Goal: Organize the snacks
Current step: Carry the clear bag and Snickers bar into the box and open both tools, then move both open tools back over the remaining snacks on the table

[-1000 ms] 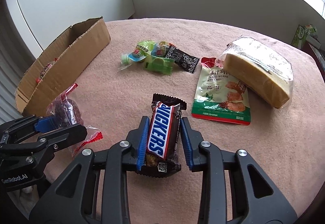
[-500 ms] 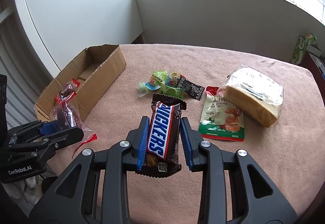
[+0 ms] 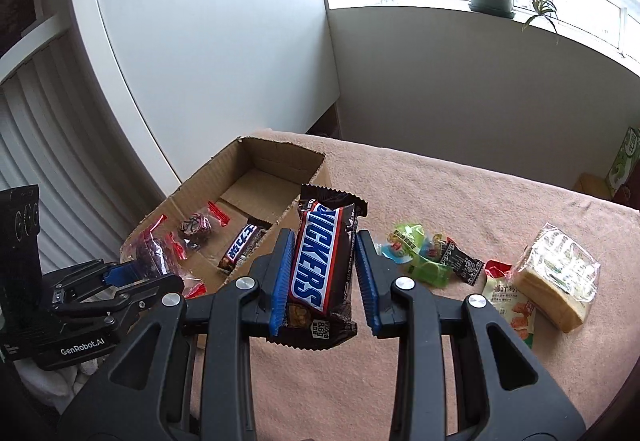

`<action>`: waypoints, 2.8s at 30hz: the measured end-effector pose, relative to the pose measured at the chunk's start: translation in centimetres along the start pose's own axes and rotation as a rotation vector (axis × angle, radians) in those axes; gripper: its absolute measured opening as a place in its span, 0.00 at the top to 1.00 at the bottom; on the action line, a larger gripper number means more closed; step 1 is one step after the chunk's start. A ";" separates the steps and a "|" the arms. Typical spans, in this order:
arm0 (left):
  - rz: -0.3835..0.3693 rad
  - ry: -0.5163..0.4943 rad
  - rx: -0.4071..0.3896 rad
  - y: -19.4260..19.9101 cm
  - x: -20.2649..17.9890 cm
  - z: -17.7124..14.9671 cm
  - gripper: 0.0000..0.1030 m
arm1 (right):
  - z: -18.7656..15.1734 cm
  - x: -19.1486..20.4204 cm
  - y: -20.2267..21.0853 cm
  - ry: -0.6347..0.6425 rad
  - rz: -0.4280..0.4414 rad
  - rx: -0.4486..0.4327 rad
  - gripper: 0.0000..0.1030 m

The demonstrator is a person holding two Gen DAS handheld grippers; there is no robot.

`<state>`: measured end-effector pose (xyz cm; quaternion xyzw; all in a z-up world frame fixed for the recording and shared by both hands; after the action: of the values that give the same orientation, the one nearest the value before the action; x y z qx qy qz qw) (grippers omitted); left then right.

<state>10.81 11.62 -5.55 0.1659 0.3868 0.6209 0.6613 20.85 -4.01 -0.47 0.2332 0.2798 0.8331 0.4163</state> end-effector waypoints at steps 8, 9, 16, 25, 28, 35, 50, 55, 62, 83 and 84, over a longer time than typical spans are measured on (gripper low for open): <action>0.047 0.039 -0.006 0.1 3.2 0.3 0.59 | 3.2 3.6 -4.6 0.050 0.033 0.026 0.69; 0.051 0.042 -0.006 0.1 3.5 0.4 0.59 | 3.4 4.1 -5.2 0.056 0.037 0.033 0.69; 0.096 0.031 -0.003 -0.3 4.6 0.7 0.59 | 3.7 6.1 -8.0 0.080 0.053 0.069 0.69; 0.173 0.005 -0.002 -0.7 4.9 0.8 0.53 | 3.9 5.7 -7.5 0.065 0.031 0.027 0.21; 0.180 0.007 -0.007 -0.6 5.0 0.8 0.33 | 4.3 5.1 -6.5 0.057 0.023 -0.002 0.05; 0.189 -0.026 -0.031 0.1 3.8 0.8 0.32 | 4.0 2.8 -4.5 0.071 -0.014 -0.014 0.02; 0.092 -0.136 -0.029 -0.8 -3.4 0.9 0.32 | -0.7 -11.4 3.3 -0.137 -0.099 -0.022 0.02; 0.046 -0.177 -0.009 -2.2 -6.4 0.7 0.32 | -3.7 -15.0 5.5 -0.202 -0.120 -0.005 0.02; 0.001 -0.213 0.036 -5.0 -9.5 -0.1 0.32 | -7.5 -17.2 5.8 -0.244 -0.115 0.053 0.02; -0.019 -0.199 0.114 -9.6 -10.8 -1.3 0.32 | -9.4 -19.7 4.0 -0.289 -0.093 0.058 0.02; -0.021 -0.200 0.115 -9.7 -11.0 -1.3 0.32 | -9.1 -20.1 4.5 -0.291 -0.090 0.041 0.02</action>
<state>17.36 -0.87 -9.81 0.2605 0.3554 0.5709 0.6927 23.57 -25.27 -7.26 0.3469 0.2438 0.7651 0.4846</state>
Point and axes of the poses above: each gripper's, at about its wrist camera, not at the fingertips, and y roughly against the way its jaws point, x to its left, z to its top, the point moved 2 cm from there along -y, roughly the way its jaws point, and after that the axes turned 2 degrees about y, right-handed, at the moved point
